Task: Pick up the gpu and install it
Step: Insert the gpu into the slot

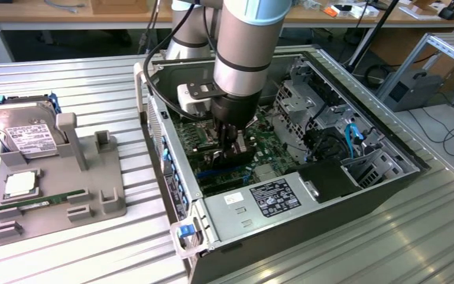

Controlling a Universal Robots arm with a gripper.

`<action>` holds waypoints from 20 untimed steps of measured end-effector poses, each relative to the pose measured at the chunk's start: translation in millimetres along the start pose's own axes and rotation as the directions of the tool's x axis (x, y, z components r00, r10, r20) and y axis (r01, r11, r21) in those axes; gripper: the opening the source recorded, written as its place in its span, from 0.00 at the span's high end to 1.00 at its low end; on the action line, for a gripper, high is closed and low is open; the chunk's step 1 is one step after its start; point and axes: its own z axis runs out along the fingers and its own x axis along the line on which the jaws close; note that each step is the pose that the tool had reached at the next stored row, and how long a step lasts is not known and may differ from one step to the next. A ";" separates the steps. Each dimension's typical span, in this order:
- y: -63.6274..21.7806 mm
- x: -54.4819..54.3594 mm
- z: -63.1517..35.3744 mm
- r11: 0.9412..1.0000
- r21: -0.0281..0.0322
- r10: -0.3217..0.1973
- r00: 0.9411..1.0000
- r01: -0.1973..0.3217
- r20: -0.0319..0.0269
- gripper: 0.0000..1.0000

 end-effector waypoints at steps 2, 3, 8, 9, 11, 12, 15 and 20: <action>0.0 0.0 0.1 1.000 0.000 0.000 1.000 0.000 0.000 0.73; 0.0 0.0 0.1 1.000 0.000 -0.001 1.000 0.001 0.000 0.73; 0.0 0.1 0.1 1.000 0.000 -0.006 1.000 0.006 0.000 0.73; 0.0 0.1 0.2 1.000 0.000 -0.010 1.000 0.010 0.000 0.73; 0.0 0.0 0.2 1.000 0.000 -0.017 1.000 0.017 0.001 0.73; 0.0 0.0 0.2 1.000 0.000 -0.020 1.000 0.020 0.001 0.73; 0.0 0.0 0.8 1.000 0.000 -0.021 1.000 0.021 0.001 0.73; 0.0 -0.1 2.0 1.000 0.000 -0.022 1.000 0.022 0.001 0.73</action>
